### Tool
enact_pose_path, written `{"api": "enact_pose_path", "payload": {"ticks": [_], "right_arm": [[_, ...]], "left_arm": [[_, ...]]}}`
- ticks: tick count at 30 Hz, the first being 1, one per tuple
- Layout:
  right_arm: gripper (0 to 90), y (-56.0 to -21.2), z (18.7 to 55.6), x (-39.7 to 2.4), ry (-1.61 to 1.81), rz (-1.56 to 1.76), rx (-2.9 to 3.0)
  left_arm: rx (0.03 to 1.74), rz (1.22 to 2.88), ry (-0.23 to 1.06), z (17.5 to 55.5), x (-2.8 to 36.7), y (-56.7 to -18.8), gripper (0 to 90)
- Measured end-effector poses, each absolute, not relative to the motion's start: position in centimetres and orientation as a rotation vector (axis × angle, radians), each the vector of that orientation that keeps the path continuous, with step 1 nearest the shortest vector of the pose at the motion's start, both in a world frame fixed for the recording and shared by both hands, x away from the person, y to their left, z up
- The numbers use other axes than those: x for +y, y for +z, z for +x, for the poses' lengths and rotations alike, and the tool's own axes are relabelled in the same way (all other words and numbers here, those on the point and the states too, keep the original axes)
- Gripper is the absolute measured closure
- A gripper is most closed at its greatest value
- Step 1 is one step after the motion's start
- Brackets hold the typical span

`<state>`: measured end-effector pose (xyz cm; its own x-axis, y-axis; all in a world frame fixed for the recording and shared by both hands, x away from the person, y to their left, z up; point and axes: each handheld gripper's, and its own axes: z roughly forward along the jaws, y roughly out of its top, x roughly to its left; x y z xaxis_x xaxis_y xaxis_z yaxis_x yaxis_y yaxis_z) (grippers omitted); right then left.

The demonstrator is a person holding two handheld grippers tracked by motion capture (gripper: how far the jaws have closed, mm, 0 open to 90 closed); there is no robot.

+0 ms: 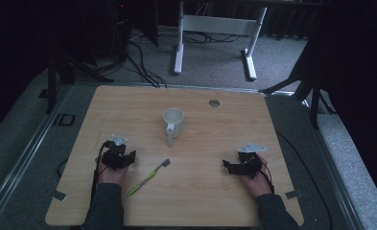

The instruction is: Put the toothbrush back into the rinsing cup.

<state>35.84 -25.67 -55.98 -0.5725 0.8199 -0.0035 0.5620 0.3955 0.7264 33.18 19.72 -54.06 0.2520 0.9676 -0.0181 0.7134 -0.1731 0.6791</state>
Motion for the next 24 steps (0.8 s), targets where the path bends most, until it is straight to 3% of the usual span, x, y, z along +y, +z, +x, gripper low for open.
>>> {"api": "enact_pose_path", "payload": {"ticks": [24], "right_arm": [[19.9, -56.0, 35.8, -25.7, 0.986, 1.195, 2.297]], "left_arm": [[1.417, 2.011, 0.554, 31.5, 19.5, -51.5, 52.7]]}}
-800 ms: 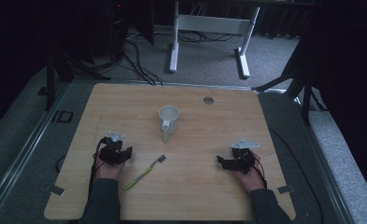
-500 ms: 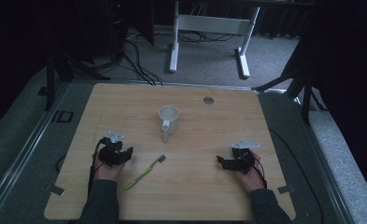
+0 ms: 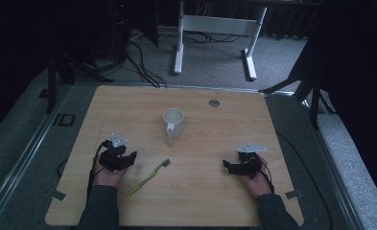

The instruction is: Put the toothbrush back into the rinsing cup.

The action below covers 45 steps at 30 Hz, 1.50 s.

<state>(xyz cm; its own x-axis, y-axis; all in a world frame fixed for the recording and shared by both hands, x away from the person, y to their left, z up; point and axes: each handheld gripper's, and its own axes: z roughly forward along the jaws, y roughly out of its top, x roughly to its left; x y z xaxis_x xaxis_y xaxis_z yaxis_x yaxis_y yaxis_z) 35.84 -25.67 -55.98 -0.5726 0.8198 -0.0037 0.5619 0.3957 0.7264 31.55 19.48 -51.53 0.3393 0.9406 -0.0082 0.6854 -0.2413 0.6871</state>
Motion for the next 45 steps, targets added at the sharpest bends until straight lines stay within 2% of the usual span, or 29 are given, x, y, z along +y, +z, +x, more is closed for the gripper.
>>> {"api": "enact_pose_path", "payload": {"ticks": [45], "right_arm": [[19.9, -56.0, 35.8, -25.7, 0.987, 1.196, 2.296]], "left_arm": [[1.324, 2.071, 0.551, 30.8, 18.5, -46.5, 51.2]]}}
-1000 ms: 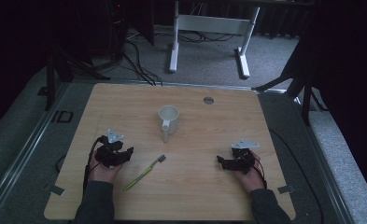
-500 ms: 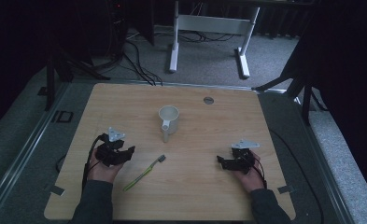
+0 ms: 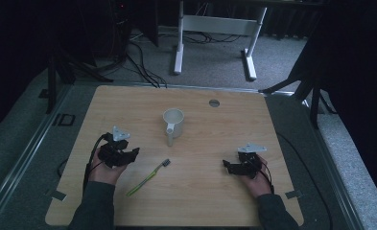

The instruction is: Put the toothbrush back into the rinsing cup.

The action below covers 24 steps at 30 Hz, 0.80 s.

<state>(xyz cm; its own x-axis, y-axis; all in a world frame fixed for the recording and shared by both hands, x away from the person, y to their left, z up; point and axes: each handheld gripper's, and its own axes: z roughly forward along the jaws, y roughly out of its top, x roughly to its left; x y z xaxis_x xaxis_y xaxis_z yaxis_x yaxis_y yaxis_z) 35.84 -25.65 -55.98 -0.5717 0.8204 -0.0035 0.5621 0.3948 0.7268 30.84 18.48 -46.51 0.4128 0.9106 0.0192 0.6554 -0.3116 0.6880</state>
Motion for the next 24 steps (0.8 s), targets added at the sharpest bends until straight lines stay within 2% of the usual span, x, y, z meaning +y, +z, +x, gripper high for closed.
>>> {"api": "enact_pose_path", "payload": {"ticks": [24], "right_arm": [[19.9, -55.97, 35.83, -25.65, 0.987, 1.198, 2.296]], "left_arm": [[1.305, 2.122, 0.534, 31.35, 17.49, -45.71, 51.3]]}}
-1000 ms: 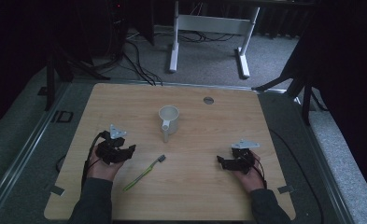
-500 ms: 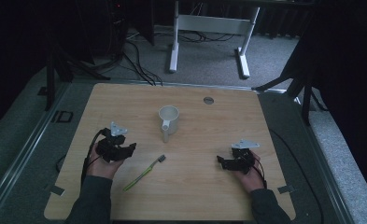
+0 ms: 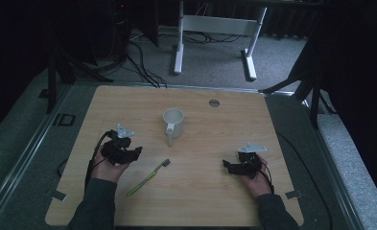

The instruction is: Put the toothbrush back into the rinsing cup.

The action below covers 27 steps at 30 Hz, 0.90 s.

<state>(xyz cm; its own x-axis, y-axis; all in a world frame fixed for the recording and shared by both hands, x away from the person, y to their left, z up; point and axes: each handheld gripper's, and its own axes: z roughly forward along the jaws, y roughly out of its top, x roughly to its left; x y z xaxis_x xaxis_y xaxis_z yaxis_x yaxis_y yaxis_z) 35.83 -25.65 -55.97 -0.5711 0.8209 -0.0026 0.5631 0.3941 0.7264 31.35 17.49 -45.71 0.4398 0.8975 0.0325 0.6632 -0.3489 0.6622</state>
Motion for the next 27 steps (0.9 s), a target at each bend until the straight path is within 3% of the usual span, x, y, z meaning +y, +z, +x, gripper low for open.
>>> {"api": "enact_pose_path", "payload": {"ticks": [27], "right_arm": [[19.9, -55.97, 35.83, -25.65, 0.985, 1.198, 2.296]], "left_arm": [[1.284, 2.212, 0.444, 32.13, 16.56, -45.33, 51.7]]}}
